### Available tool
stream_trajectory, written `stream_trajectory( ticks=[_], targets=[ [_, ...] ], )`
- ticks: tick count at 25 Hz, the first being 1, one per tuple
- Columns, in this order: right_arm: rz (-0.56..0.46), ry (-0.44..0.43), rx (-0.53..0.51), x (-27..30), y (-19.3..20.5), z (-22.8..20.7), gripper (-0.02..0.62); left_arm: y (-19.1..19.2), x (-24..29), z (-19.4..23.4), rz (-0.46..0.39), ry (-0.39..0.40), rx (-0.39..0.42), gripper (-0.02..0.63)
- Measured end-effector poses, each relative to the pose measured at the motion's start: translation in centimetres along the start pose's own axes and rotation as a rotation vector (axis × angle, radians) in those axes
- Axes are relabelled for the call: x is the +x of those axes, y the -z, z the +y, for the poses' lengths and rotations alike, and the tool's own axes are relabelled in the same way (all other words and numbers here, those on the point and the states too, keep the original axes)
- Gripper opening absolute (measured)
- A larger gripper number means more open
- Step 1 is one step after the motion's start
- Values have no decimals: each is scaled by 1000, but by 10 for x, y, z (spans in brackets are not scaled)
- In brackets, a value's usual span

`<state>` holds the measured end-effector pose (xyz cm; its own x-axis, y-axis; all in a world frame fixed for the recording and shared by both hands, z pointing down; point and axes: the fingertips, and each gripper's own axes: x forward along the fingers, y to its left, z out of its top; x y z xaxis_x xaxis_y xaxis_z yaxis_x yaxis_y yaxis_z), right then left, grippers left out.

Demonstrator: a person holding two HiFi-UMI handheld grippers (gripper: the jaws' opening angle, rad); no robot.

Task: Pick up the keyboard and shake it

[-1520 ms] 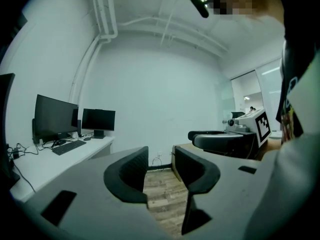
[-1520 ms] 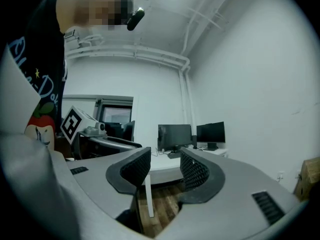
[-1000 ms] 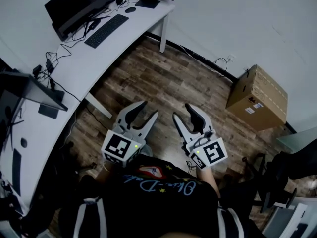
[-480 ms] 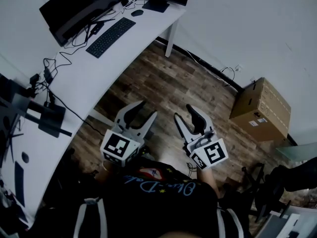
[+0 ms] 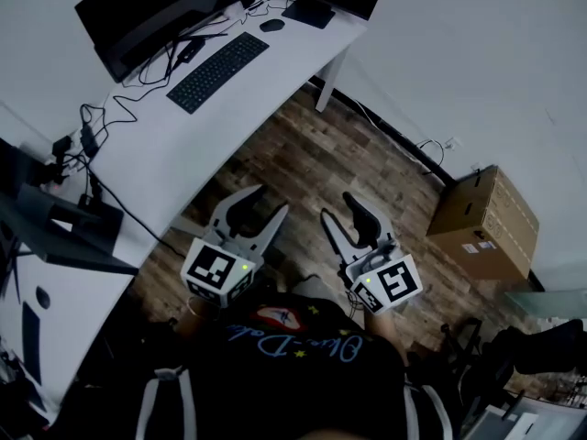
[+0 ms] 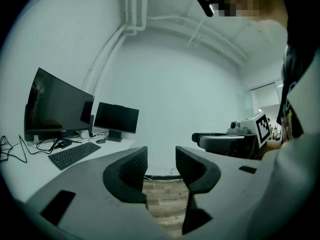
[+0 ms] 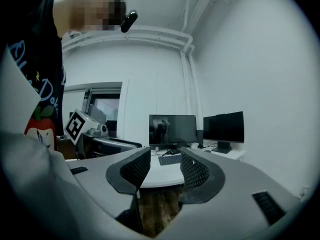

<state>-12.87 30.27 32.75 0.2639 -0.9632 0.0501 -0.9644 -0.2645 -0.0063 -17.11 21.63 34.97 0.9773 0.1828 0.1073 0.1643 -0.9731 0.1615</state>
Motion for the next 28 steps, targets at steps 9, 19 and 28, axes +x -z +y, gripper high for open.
stream_trajectory(
  ticks=[9, 19, 28],
  targets=[
    [-14, -169, -12, 82, 0, -56, 154, -1, 25, 66, -16, -224, -24, 153],
    [-12, -451, -5, 205, -7, -123, 156, -18, 75, 158, -37, -544, -71, 153],
    [3, -591, 22, 264, -9, -202, 160, -34, 149, 199, -31, -697, -92, 155]
  ],
)
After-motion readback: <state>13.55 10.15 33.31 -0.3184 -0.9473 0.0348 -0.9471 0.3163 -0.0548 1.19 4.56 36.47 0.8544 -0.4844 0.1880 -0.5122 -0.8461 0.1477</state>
